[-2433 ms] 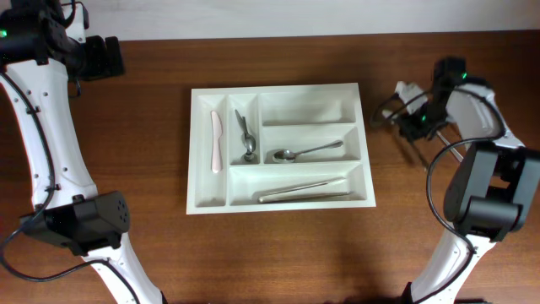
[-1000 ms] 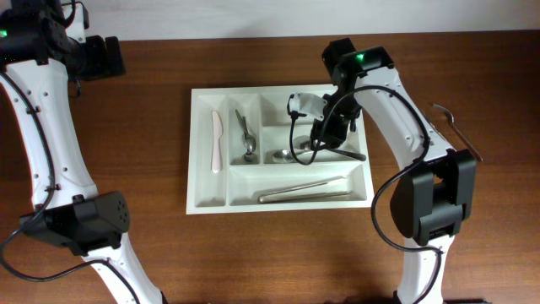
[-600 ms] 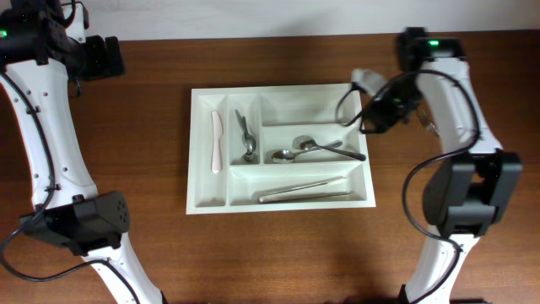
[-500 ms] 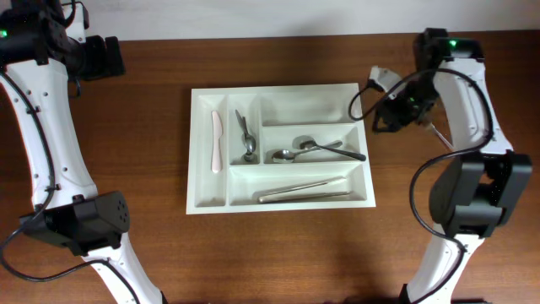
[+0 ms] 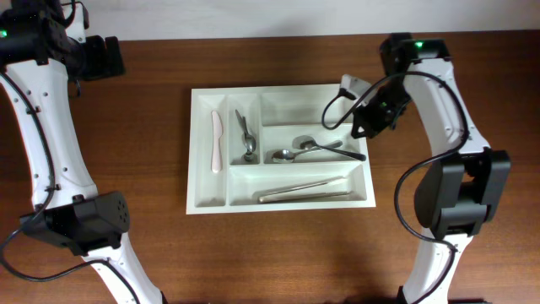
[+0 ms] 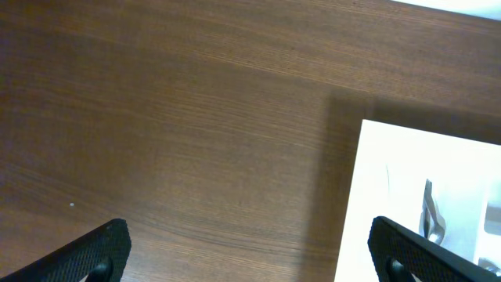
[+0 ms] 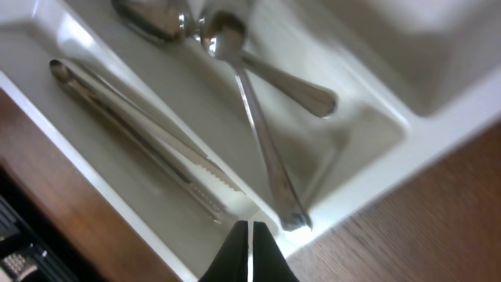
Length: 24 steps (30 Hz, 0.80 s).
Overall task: Pack container
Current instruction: 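Lower the spoon into the middle compartment and open the right gripper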
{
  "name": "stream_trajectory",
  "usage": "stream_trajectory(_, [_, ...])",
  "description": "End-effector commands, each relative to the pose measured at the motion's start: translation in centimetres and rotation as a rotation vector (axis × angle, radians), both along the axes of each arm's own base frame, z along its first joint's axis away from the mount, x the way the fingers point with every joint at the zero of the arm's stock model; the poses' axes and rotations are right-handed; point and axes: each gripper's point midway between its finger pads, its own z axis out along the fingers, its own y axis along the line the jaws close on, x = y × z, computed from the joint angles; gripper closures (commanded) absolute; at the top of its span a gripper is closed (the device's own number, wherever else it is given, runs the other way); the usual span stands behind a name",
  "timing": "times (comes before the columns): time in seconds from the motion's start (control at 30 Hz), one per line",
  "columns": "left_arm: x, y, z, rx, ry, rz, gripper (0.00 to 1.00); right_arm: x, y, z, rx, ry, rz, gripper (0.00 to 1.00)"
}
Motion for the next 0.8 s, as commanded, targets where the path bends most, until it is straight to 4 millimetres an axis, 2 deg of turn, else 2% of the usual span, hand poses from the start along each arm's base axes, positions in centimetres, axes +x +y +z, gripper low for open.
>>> stream_trajectory(0.0, [-0.2,0.1,0.8,-0.003,-0.02,0.008,0.01,-0.7,1.3,-1.5,0.008,0.015,-0.004,0.96])
stream_trajectory(0.13, [-0.2,0.1,0.8,-0.003,-0.02,0.007,0.01,-1.0,1.4,-4.7,0.005,0.028,-0.029,0.96])
stream_trajectory(0.27, [-0.2,0.1,0.8,-0.003,-0.02,0.008,0.01,-1.3,1.2,-6.7,-0.008,0.03,-0.039,0.96])
stream_trajectory(0.63, [-0.2,0.1,0.8,-0.003,-0.02,0.008,0.01,-1.4,1.1,-6.8,-0.018,0.048,-0.077,0.96])
stream_trajectory(0.77, [-0.2,0.1,0.8,-0.003,-0.02,0.008,0.01,-1.2,0.8,-5.9,-0.013,0.037,-0.087,0.96])
